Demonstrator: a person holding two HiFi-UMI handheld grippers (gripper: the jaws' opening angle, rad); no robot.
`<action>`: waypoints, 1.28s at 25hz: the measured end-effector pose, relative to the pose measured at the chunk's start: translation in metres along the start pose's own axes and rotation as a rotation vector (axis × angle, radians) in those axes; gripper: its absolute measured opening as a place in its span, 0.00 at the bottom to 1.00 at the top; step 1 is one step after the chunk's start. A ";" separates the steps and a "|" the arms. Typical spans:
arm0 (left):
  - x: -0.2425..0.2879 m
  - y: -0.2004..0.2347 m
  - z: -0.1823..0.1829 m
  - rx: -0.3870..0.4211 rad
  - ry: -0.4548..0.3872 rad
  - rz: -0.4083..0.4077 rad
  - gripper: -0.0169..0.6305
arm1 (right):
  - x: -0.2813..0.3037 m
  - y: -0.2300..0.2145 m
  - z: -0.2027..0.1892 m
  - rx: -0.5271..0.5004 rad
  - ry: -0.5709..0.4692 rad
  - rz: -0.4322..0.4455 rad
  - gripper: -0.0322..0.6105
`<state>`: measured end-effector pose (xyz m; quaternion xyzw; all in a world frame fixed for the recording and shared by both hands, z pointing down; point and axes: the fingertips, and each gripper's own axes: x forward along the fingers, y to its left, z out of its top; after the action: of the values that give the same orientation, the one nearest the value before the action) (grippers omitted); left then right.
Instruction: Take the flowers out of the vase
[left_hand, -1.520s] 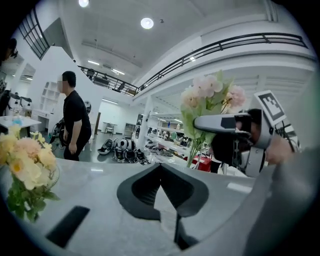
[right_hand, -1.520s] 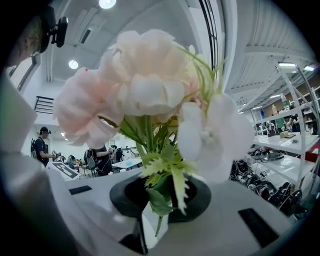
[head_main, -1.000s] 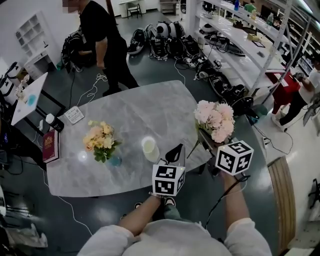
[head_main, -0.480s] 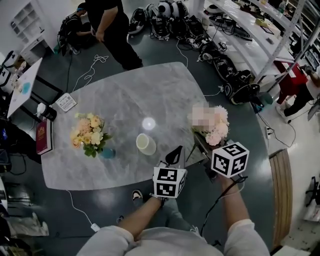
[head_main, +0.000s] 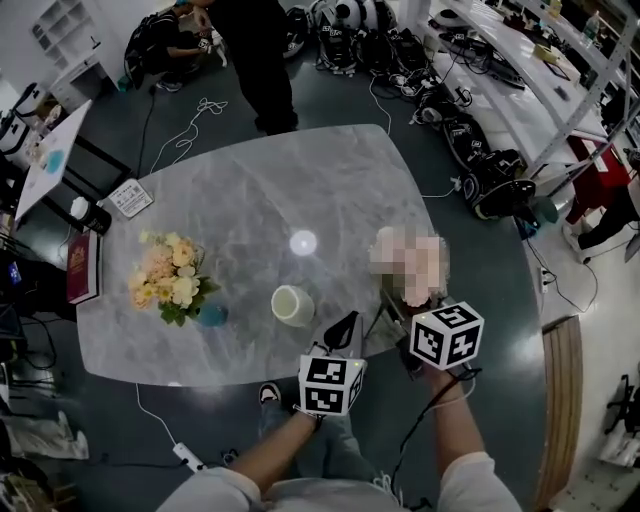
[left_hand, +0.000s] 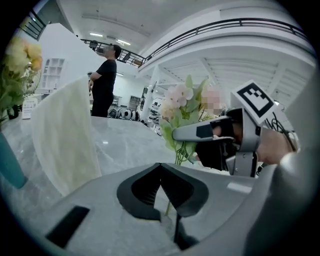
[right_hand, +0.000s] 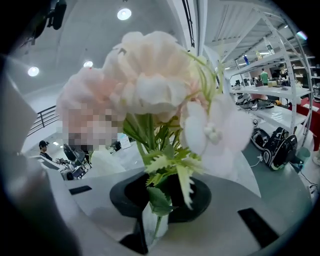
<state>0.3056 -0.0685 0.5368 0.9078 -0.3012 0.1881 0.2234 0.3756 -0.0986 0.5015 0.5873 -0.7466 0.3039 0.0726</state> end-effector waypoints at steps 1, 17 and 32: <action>0.002 0.002 -0.003 -0.002 0.005 0.001 0.04 | 0.004 -0.003 -0.001 0.008 0.000 0.002 0.14; 0.033 0.013 -0.030 -0.022 0.053 -0.011 0.04 | 0.070 -0.037 -0.006 0.032 0.035 -0.041 0.14; 0.044 0.025 -0.044 -0.026 0.080 -0.005 0.04 | 0.105 -0.063 -0.030 0.086 0.058 -0.080 0.14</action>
<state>0.3134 -0.0838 0.6014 0.8972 -0.2924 0.2196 0.2474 0.3944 -0.1772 0.5978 0.6102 -0.7063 0.3495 0.0812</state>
